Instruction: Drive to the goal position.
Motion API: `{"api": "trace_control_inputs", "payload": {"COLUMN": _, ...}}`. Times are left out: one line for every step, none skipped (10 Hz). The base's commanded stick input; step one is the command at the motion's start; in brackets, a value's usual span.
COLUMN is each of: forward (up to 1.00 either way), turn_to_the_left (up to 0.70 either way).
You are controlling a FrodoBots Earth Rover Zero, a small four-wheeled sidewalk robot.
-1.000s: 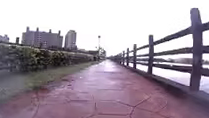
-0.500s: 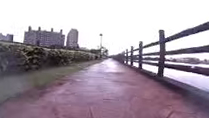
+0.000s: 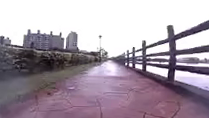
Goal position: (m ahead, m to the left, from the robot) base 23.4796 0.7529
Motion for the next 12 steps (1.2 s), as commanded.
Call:
{"api": "trace_control_inputs", "payload": {"forward": 1.00, "turn_to_the_left": -0.01}}
{"api": "trace_control_inputs", "payload": {"forward": 1.00, "turn_to_the_left": 0.14}}
{"api": "trace_control_inputs", "payload": {"forward": 1.00, "turn_to_the_left": 0.34}}
{"api": "trace_control_inputs", "payload": {"forward": 1.00, "turn_to_the_left": 0.23}}
{"api": "trace_control_inputs", "payload": {"forward": 1.00, "turn_to_the_left": 0.11}}
{"api": "trace_control_inputs", "payload": {"forward": 1.00, "turn_to_the_left": 0.04}}
{"api": "trace_control_inputs", "payload": {"forward": 1.00, "turn_to_the_left": -0.01}}
{"api": "trace_control_inputs", "payload": {"forward": 1.00, "turn_to_the_left": -0.01}}
{"api": "trace_control_inputs", "payload": {"forward": 1.00, "turn_to_the_left": -0.01}}
{"api": "trace_control_inputs", "payload": {"forward": 1.00, "turn_to_the_left": -0.01}}
{"api": "trace_control_inputs", "payload": {"forward": 1.00, "turn_to_the_left": -0.01}}
{"api": "trace_control_inputs", "payload": {"forward": 1.00, "turn_to_the_left": -0.04}}
